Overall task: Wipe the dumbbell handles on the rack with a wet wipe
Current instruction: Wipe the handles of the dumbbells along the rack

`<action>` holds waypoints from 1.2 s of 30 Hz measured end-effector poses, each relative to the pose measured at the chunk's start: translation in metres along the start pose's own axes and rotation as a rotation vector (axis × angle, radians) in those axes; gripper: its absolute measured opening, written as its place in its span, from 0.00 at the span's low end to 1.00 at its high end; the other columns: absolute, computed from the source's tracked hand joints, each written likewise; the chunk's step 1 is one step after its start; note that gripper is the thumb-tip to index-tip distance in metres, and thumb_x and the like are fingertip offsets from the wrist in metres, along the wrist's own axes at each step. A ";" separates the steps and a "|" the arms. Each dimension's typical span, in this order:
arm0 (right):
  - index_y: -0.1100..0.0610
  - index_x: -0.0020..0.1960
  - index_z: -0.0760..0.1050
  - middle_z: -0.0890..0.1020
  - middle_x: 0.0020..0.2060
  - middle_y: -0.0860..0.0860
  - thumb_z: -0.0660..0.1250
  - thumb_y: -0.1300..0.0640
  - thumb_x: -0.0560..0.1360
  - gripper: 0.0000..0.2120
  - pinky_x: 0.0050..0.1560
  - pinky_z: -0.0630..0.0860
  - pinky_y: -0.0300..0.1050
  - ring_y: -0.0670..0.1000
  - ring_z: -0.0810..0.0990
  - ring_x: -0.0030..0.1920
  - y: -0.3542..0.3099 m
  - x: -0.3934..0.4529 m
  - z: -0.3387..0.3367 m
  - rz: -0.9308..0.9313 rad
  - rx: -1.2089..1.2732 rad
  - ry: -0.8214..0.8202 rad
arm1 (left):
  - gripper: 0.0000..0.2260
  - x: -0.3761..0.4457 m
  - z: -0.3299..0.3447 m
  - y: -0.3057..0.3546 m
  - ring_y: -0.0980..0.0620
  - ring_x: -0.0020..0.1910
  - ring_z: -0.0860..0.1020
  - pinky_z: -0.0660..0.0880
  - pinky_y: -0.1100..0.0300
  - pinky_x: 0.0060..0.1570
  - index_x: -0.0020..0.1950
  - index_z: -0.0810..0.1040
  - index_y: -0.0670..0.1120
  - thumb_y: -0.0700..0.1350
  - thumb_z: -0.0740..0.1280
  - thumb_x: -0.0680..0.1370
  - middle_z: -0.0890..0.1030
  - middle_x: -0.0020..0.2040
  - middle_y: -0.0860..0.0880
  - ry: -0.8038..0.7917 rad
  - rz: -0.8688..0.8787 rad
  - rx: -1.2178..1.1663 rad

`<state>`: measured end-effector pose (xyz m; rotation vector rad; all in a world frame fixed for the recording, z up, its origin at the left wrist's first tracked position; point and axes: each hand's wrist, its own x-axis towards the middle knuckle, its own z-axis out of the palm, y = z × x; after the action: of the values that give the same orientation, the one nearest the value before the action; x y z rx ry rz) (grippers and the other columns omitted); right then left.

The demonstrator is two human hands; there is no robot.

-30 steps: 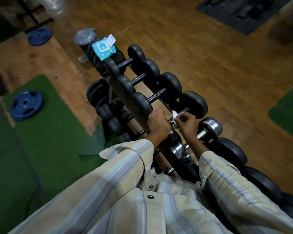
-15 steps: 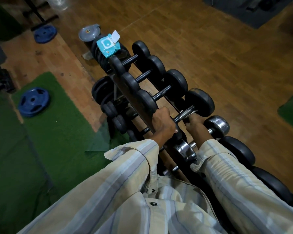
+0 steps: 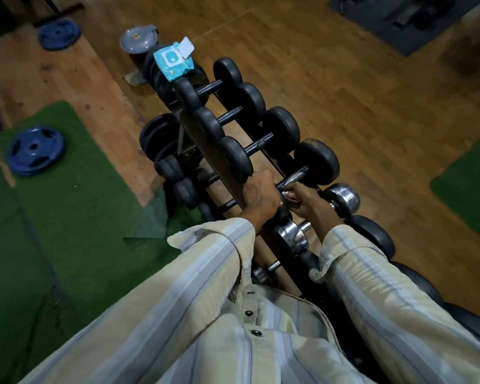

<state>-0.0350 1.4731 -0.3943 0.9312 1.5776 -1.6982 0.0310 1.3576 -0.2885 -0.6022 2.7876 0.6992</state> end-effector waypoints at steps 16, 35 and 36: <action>0.65 0.54 0.76 0.81 0.47 0.64 0.69 0.74 0.71 0.13 0.38 0.83 0.48 0.59 0.84 0.43 -0.002 -0.059 -0.014 -0.201 0.092 0.060 | 0.18 -0.019 -0.008 -0.018 0.41 0.59 0.75 0.77 0.49 0.52 0.64 0.77 0.41 0.43 0.71 0.75 0.76 0.62 0.41 -0.033 0.107 0.091; 0.59 0.59 0.75 0.79 0.26 0.51 0.69 0.67 0.77 0.13 0.29 0.70 0.38 0.46 0.74 0.26 0.023 -0.119 -0.044 -0.251 -0.004 0.154 | 0.04 -0.053 0.003 -0.028 0.40 0.49 0.79 0.76 0.53 0.41 0.46 0.75 0.44 0.39 0.68 0.74 0.81 0.49 0.42 -0.070 0.174 -0.098; 0.59 0.60 0.75 0.79 0.26 0.51 0.69 0.67 0.77 0.13 0.27 0.71 0.38 0.46 0.75 0.24 0.025 -0.120 -0.047 -0.252 -0.010 0.159 | 0.04 -0.057 0.003 -0.027 0.40 0.49 0.79 0.76 0.53 0.40 0.44 0.74 0.45 0.39 0.68 0.74 0.81 0.49 0.42 -0.069 0.175 -0.103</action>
<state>0.0552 1.5155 -0.3090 0.9121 1.8733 -1.8212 0.0938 1.3562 -0.2854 -0.3467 2.7767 0.8859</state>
